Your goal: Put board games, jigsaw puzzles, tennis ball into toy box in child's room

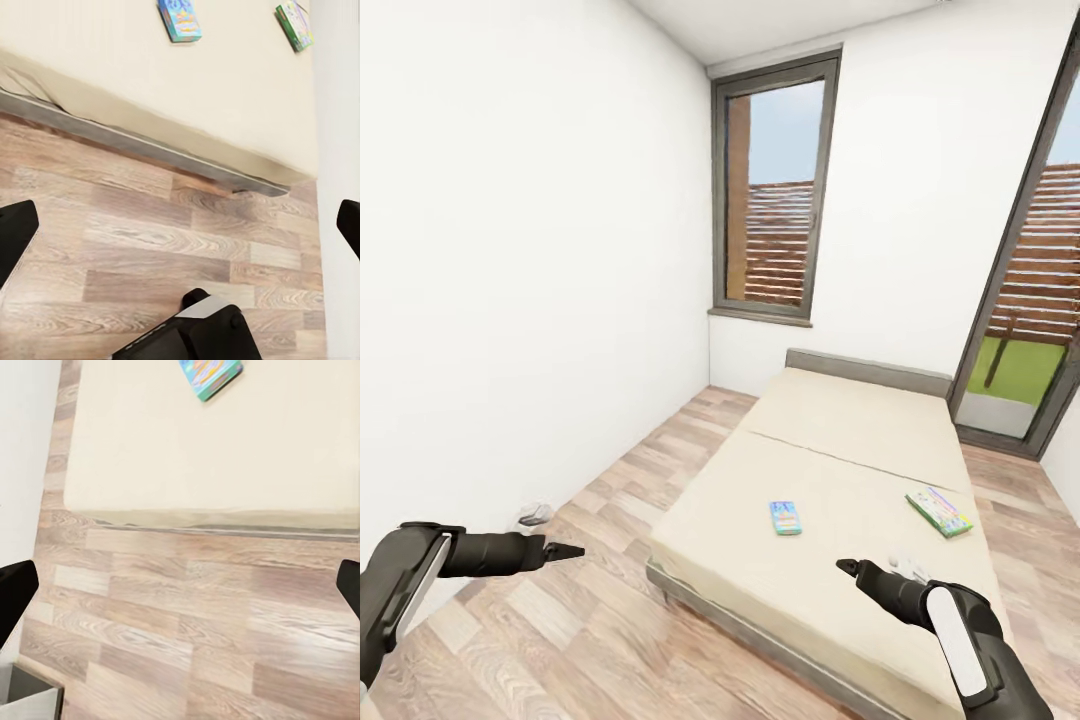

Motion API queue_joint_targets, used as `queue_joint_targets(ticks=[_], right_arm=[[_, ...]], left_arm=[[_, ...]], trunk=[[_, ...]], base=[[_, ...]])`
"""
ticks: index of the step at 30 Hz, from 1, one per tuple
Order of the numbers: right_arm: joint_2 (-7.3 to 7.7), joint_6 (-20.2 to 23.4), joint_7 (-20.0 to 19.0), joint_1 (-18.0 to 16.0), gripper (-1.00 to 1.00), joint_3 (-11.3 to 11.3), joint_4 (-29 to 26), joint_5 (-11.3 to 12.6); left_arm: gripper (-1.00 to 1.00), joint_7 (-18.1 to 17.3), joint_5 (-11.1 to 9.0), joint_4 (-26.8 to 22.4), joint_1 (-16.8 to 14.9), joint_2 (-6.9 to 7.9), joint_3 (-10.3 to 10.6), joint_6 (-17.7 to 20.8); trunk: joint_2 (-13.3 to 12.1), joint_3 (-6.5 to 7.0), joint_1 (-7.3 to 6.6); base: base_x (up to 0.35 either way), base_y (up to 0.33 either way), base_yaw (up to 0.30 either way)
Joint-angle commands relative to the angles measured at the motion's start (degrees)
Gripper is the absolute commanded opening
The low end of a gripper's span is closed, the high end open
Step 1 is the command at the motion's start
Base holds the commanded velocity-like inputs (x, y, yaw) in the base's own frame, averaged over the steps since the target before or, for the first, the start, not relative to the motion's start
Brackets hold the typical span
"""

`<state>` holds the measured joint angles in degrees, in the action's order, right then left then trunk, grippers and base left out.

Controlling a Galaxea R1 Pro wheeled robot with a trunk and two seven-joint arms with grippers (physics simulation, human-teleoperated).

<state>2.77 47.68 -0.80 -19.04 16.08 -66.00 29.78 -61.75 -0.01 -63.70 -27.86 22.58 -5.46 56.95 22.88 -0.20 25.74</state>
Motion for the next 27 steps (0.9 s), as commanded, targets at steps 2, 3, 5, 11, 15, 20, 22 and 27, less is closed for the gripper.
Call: queue_joint_targets(ticks=[2,3,5,11,15,20,22,27], right_arm=[[-0.03,0.26,-0.08,-0.04,1.00,0.09,-0.02,0.01],[-0.04,0.26,-0.08,-0.04,1.00,0.09,-0.02,0.01],[-0.04,0.24,-0.08,-0.04,1.00,0.09,-0.02,0.01],[0.02,0.22,-0.08,-0.04,1.00,0.15,-0.01,0.01],[-0.01,0.22,-0.08,-0.04,1.00,0.17,0.01,0.01],[-0.04,0.22,-0.08,-0.04,1.00,0.17,0.56,0.01],[-0.02,0.19,-0.08,-0.04,1.00,0.17,0.98,-0.02],[-0.02,0.15,-0.08,-0.04,1.00,0.18,1.74,-0.05]], left_arm=[[1.00,-0.21,0.01,0.02,0.03,0.01,-0.07,0.44],[1.00,-0.21,0.01,0.03,0.04,0.03,-0.07,0.44],[1.00,-0.21,0.01,0.05,0.04,0.03,-0.07,0.44],[1.00,-0.21,0.01,0.06,0.02,0.03,-0.07,0.44],[1.00,-0.21,0.01,0.07,0.02,0.07,-0.07,0.44],[1.00,-0.21,0.01,0.11,0.02,0.09,-0.07,0.44],[1.00,-0.21,0.01,0.11,0.03,0.14,-0.07,0.44],[1.00,-0.21,0.01,0.12,0.05,0.39,-0.07,0.44]], trunk=[[0.04,-0.02,0.05],[0.04,-0.02,0.05],[0.04,-0.02,0.05],[0.04,-0.02,0.05],[0.04,-0.02,0.05],[0.04,-0.02,0.05],[0.04,-0.02,0.05],[0.04,-0.02,0.05]], base=[[0.243,0.254,-0.268],[0.235,0.259,-0.271],[0.226,0.265,-0.273],[0.201,0.280,-0.277],[0.183,0.288,-0.278],[0.153,0.299,-0.279],[0.121,0.310,-0.279],[0.076,0.318,-0.279]])
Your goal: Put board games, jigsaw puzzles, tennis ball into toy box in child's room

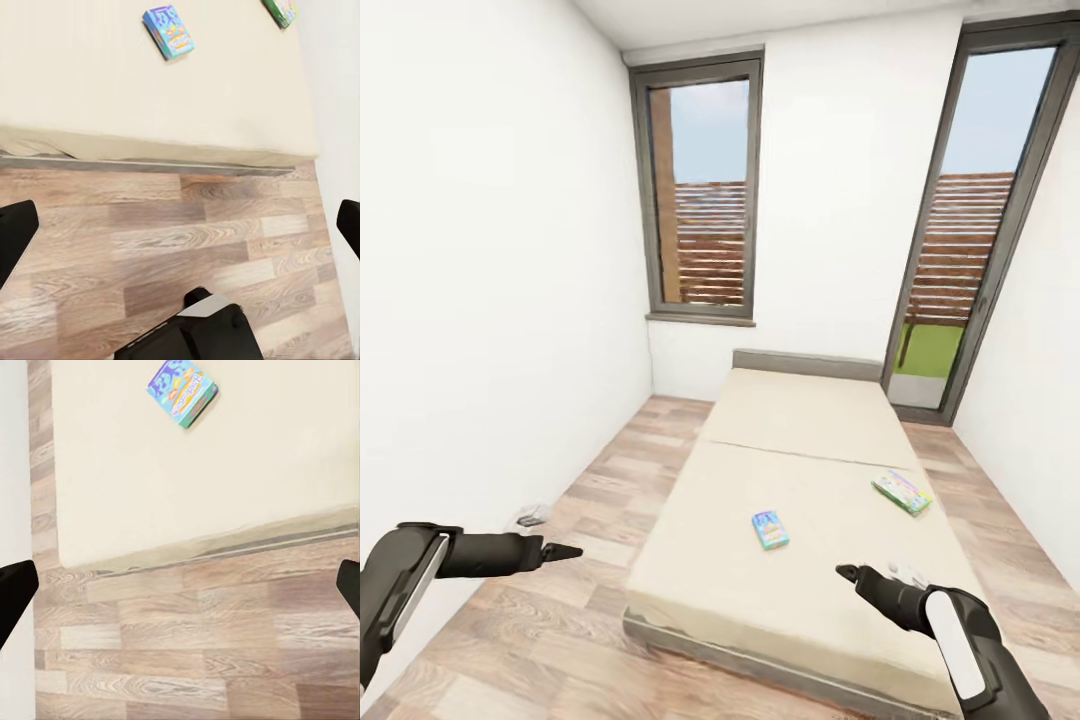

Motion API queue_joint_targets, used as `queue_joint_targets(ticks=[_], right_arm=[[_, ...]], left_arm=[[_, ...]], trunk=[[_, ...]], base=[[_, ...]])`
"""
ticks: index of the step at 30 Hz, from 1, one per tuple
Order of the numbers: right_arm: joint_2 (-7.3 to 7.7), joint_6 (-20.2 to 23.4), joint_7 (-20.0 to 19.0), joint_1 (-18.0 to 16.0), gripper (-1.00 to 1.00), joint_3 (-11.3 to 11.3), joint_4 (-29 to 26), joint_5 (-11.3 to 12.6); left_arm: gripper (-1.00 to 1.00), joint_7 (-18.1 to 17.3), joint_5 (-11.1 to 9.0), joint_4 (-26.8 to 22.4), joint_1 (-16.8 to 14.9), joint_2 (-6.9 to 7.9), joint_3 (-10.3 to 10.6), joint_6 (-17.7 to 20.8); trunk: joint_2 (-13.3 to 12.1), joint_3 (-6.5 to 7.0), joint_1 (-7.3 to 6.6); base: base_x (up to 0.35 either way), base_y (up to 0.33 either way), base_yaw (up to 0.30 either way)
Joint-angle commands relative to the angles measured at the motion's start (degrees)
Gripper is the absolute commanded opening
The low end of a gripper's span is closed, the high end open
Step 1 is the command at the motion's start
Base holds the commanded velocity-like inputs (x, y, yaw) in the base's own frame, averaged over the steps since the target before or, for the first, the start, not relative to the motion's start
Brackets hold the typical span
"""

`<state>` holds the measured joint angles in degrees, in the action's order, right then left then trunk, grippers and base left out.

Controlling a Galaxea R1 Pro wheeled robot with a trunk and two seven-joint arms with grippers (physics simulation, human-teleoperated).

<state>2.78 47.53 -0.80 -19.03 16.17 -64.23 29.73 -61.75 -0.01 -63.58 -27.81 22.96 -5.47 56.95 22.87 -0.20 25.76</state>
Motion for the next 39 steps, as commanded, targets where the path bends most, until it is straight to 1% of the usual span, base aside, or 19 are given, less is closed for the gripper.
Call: queue_joint_targets(ticks=[1,14,24,31,39], right_arm=[[-0.03,0.29,-0.08,-0.04,1.00,0.09,0.03,-0.01],[-0.05,0.28,-0.08,-0.04,1.00,0.05,0.23,-0.01],[-0.05,-1.08,-0.08,-0.04,1.00,0.01,0.24,-0.02],[-0.05,-1.41,-0.08,-0.04,1.00,0.00,0.24,-0.17],[-0.06,-1.47,-0.08,-0.04,1.00,0.00,0.24,-0.19]], left_arm=[[1.00,-0.22,0.01,0.01,0.01,0.09,-0.07,0.44],[1.00,-0.22,0.01,0.01,0.02,0.48,-0.07,0.44],[1.00,-0.22,0.01,0.00,0.03,0.50,-0.07,0.44],[1.00,-0.22,0.01,0.02,0.03,0.45,-0.07,0.42],[1.00,-0.08,0.01,0.03,0.04,0.42,-0.06,0.36]], trunk=[[0.04,-0.03,0.03],[0.04,-0.03,0.03],[0.04,-0.03,0.03],[0.04,-0.03,0.03],[0.04,-0.03,0.03]], base=[[0.033,0.322,-0.279],[0.040,0.323,-0.279],[0.165,0.299,-0.279],[0.180,0.110,-0.255],[0.051,0.010,-0.076]])
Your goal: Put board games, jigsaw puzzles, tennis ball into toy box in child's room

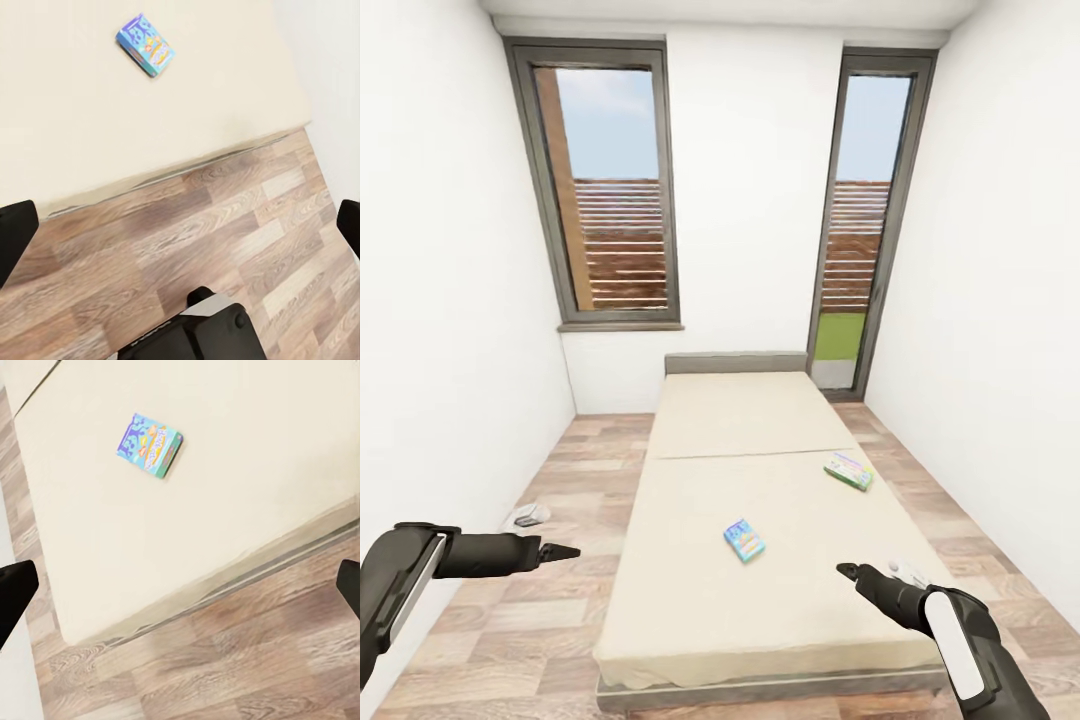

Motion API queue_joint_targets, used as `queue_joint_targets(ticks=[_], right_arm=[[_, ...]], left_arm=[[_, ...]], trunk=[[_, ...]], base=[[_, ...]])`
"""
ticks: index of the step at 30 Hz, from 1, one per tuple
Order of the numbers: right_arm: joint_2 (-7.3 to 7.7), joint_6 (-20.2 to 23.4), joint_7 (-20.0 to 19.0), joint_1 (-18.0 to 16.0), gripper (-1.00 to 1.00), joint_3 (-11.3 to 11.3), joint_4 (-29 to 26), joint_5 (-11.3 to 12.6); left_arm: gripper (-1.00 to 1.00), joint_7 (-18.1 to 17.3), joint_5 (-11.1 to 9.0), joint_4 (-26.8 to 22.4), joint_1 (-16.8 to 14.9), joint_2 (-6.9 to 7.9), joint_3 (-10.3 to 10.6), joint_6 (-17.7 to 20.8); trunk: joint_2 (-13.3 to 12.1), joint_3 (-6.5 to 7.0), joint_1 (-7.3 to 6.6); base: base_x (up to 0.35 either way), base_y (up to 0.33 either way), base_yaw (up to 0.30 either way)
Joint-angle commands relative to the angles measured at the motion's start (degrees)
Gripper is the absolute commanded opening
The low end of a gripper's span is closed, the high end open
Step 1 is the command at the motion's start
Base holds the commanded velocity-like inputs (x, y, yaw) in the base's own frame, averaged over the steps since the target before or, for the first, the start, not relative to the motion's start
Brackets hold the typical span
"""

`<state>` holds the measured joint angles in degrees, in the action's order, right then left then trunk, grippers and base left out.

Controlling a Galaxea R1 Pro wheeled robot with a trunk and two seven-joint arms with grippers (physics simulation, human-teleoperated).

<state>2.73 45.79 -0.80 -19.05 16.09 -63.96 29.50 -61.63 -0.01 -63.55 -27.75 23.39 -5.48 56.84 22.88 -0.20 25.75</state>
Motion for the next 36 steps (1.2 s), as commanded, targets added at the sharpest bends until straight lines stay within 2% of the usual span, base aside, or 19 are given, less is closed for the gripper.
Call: queue_joint_targets(ticks=[1,11,23,36], right_arm=[[-0.01,0.27,-0.08,-0.02,1.00,0.09,-0.02,0.04],[0.01,0.00,-0.08,-0.02,1.00,0.07,-0.02,0.03],[-0.01,-0.08,-0.08,-0.02,1.00,-0.02,-0.05,0.03],[-0.01,-0.09,-0.08,-0.02,1.00,0.00,-0.03,0.03]], left_arm=[[1.00,-0.19,0.01,0.00,-0.02,-0.01,-0.04,0.47],[1.00,-0.29,0.01,0.00,-0.02,-0.01,-0.05,0.49],[1.00,-0.11,0.01,0.00,-0.02,-0.01,-0.06,0.51],[1.00,0.07,0.01,-0.01,-0.02,-0.09,-0.02,0.46]], trunk=[[0.04,-0.03,0.03],[0.04,-0.03,0.03],[0.04,-0.03,0.03],[0.04,-0.03,0.03]], base=[[0.089,-0.069,-0.019],[0.158,-0.132,-0.006],[0.042,-0.033,0.000],[0.113,-0.133,0.000]])
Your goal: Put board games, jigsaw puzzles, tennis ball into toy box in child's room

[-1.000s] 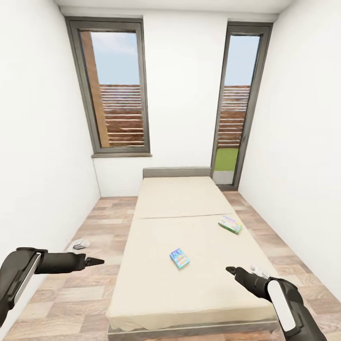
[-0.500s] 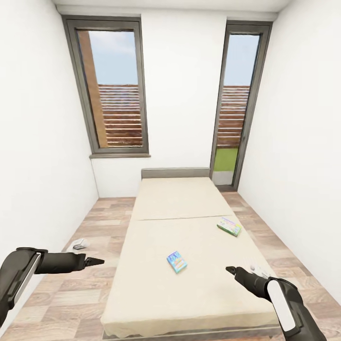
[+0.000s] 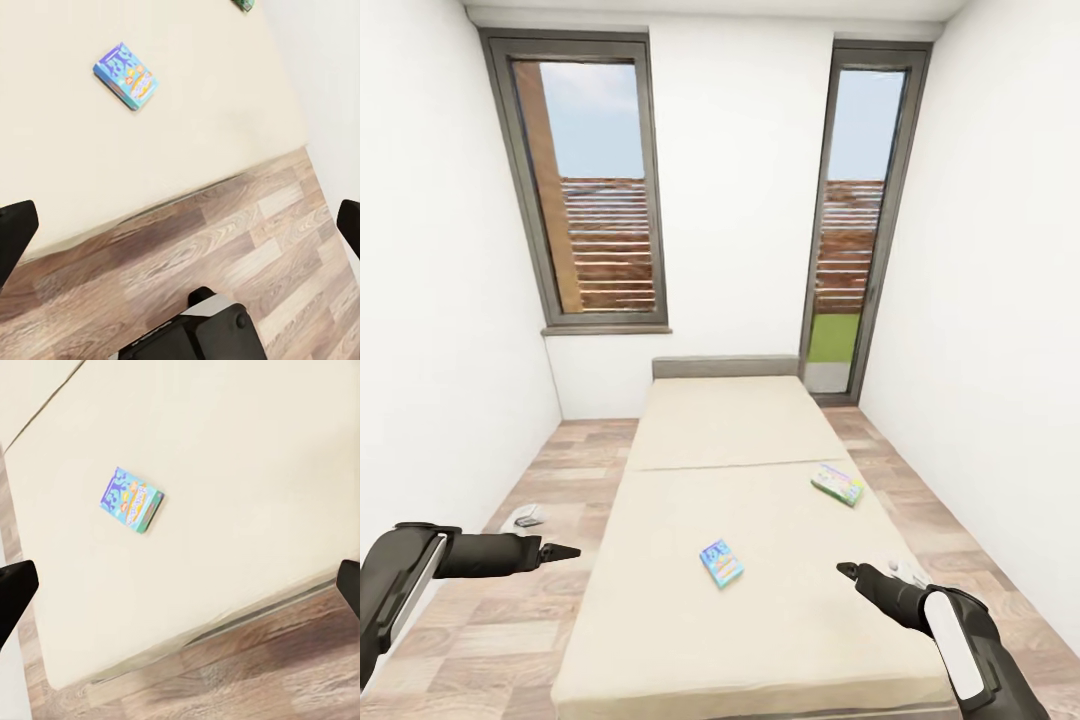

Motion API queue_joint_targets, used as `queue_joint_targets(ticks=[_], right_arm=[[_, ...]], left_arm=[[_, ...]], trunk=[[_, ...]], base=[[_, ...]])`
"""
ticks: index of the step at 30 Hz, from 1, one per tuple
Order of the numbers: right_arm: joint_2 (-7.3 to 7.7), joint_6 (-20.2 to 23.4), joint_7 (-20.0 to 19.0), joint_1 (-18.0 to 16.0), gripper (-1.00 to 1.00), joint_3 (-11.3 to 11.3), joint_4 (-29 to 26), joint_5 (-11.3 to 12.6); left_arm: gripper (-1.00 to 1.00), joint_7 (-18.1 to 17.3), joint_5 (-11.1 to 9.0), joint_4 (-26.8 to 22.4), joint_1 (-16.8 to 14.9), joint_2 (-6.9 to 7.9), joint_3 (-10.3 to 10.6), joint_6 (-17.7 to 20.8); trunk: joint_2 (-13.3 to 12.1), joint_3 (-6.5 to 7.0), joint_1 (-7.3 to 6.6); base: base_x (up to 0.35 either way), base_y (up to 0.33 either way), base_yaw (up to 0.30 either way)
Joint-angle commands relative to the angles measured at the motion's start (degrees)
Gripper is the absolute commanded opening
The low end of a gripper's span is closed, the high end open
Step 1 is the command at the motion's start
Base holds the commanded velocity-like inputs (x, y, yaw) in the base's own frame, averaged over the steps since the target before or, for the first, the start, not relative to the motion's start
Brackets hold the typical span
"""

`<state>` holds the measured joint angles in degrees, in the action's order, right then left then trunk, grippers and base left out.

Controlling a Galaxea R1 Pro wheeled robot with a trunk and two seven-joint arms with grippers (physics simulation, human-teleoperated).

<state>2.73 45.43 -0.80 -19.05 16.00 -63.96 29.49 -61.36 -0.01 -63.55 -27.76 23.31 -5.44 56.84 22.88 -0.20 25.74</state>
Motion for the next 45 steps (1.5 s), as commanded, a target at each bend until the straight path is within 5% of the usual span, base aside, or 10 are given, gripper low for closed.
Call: queue_joint_targets(ticks=[1,45], right_arm=[[-0.01,0.28,-0.08,-0.02,1.00,0.09,-0.03,0.04],[0.08,-4.07,-0.08,-0.02,1.00,-0.26,-0.02,-0.39]], left_arm=[[1.00,-0.20,0.01,0.00,-0.02,-0.01,-0.05,0.47],[1.00,-0.22,0.01,0.01,-0.02,-0.18,-0.04,0.47]], trunk=[[0.04,-0.02,0.04],[0.04,-0.02,0.04]], base=[[0.162,-0.039,0.000],[0.175,-0.116,0.043]])
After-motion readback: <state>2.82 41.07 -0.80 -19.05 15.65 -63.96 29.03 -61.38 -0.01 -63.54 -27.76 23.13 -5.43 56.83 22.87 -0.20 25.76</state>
